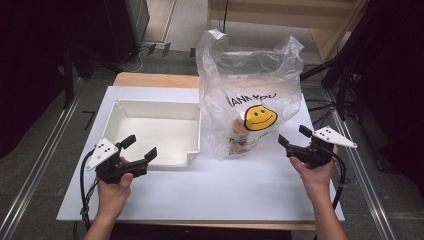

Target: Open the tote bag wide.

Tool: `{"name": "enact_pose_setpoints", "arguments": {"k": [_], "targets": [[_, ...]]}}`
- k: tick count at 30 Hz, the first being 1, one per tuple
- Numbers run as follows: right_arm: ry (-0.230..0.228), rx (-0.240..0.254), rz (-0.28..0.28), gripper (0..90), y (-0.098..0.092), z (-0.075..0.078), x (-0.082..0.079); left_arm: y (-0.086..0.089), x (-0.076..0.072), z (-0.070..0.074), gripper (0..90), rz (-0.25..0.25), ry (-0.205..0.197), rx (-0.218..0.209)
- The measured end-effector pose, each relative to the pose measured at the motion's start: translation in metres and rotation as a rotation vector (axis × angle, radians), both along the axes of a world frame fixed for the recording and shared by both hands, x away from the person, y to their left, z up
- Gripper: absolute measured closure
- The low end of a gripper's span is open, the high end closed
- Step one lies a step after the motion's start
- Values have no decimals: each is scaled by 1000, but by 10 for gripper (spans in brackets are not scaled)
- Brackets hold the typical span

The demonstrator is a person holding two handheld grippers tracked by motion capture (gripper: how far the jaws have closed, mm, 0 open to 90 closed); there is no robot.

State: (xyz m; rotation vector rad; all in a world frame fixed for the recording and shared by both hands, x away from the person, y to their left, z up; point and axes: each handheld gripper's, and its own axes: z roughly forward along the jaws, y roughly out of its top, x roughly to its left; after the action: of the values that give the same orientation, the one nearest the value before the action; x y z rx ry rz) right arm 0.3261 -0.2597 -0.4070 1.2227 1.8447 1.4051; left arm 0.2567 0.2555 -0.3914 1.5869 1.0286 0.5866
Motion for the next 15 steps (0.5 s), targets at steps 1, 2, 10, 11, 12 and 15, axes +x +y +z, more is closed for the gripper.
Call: {"name": "enact_pose_setpoints", "arguments": {"k": [1,2,10,11,12,15], "targets": [[-3,0,6,132,1,1,1,-4,2,0,152,-5,2,2],[-6,1,9,134,2,1,2,-6,3,0,153,-10,3,2],[2,13,61,135,22,7,12,-41,18,7,155,-61,25,35],[-3,13,70,135,25,8,14,-41,18,7,155,-61,25,35],[-3,13,70,135,25,8,14,-45,20,8,155,-63,24,33],[-9,5,84,134,35,10,18,-54,23,10,155,-70,26,25]]}}
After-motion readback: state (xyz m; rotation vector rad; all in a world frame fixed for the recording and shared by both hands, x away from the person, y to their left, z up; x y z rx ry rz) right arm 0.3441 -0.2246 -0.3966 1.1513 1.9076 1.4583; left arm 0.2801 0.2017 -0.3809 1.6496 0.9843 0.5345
